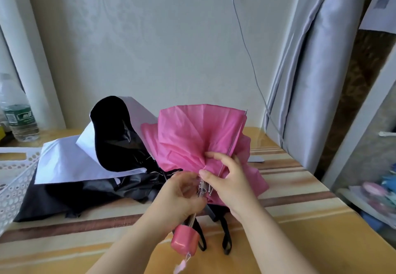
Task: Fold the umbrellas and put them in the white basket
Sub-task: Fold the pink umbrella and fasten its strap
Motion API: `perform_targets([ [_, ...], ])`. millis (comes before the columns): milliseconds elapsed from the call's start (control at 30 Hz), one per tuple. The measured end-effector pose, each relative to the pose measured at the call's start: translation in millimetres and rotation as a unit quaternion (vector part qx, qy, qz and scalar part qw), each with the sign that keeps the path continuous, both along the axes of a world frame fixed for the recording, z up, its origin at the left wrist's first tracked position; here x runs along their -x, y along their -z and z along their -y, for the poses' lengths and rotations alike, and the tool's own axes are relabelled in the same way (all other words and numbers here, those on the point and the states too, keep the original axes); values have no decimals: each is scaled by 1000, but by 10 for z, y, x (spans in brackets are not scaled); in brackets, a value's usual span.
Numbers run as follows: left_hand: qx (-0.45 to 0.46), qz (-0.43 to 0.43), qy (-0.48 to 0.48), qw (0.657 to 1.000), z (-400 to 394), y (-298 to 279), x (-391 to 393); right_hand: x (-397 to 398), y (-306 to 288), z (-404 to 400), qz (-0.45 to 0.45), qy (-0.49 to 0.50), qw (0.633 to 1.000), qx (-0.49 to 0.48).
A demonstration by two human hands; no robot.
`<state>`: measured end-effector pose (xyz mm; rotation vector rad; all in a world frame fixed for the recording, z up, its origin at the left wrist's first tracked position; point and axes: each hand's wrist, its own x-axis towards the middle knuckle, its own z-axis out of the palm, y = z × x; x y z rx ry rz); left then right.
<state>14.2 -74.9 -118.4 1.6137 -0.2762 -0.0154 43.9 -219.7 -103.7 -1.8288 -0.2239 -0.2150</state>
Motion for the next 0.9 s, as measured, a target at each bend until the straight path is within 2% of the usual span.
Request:
perform_targets([
  [133, 22, 10, 16, 1000, -14, -76, -26, -9, -140, 4, 39, 4, 998, 42],
  [233, 59, 63, 26, 996, 9, -320, -11, 50, -425, 62, 89, 0, 993, 74],
  [400, 114, 140, 46, 982, 117, -718, -154, -52, -871, 147, 182, -8, 981, 73],
  [467, 117, 138, 48, 982, 110, -705, -256, -166, -804, 115, 146, -48, 986, 66],
  [567, 96, 84, 29, 991, 55, -438, -300, -264, -432, -20, 52, -82, 995, 0],
  [733, -16, 24, 13, 999, -51, -88, -173, -260, 133, -144, -11, -29, 997, -76],
  [900, -90, 23, -20, 995, -96, -111, -87, -218, 234, -196, -42, -11, 993, -112],
])
